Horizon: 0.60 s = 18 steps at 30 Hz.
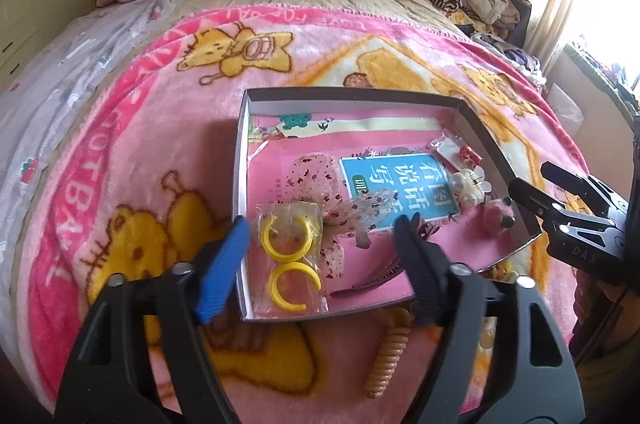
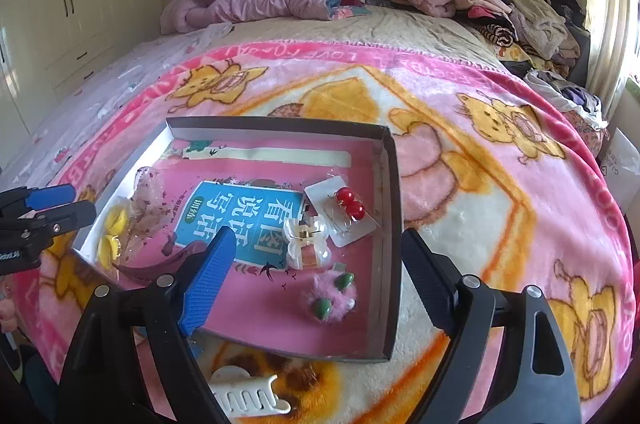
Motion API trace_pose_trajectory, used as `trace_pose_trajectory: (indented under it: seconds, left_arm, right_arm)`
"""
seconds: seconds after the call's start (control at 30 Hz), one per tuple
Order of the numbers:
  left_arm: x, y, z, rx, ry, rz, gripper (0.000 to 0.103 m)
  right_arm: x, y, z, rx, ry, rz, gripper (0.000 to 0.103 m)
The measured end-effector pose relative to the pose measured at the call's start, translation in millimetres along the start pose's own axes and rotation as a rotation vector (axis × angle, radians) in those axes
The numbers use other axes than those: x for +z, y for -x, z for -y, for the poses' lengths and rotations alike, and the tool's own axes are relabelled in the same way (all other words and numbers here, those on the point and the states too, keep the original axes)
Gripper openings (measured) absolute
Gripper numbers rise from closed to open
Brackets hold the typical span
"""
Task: Organize jewelry
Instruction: 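Open both grippers to release the ring bag and claw clip in the box, then move the left gripper to the white earring card while the right approaches the white comb clip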
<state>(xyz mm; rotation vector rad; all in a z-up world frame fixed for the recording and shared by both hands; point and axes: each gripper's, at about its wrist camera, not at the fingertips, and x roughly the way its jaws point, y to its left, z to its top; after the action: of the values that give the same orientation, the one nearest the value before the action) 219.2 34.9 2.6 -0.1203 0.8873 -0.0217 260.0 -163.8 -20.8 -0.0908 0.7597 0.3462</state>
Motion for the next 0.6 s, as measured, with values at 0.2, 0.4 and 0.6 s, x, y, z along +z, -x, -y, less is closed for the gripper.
trace_pose_trajectory:
  seconds: [0.2,0.4,0.6]
  left_arm:
    - [-2.4,14.1,2.9,0.002,-0.002,0.026,0.083]
    - [-5.2,25.2,5.1,0.006,-0.005,0.042,0.088]
    - [-9.9,35.3,9.1,0.005,-0.013,0.053,0.089]
  right_arm:
    - [-1.4,13.4,1.6,-0.002,-0.005,0.017,0.082]
    - [-2.6,26.9,-1.5,0.003,-0.002,0.035,0.082]
    - [-4.5,42.9,-6.4,0.03,0.0,0.069,0.09]
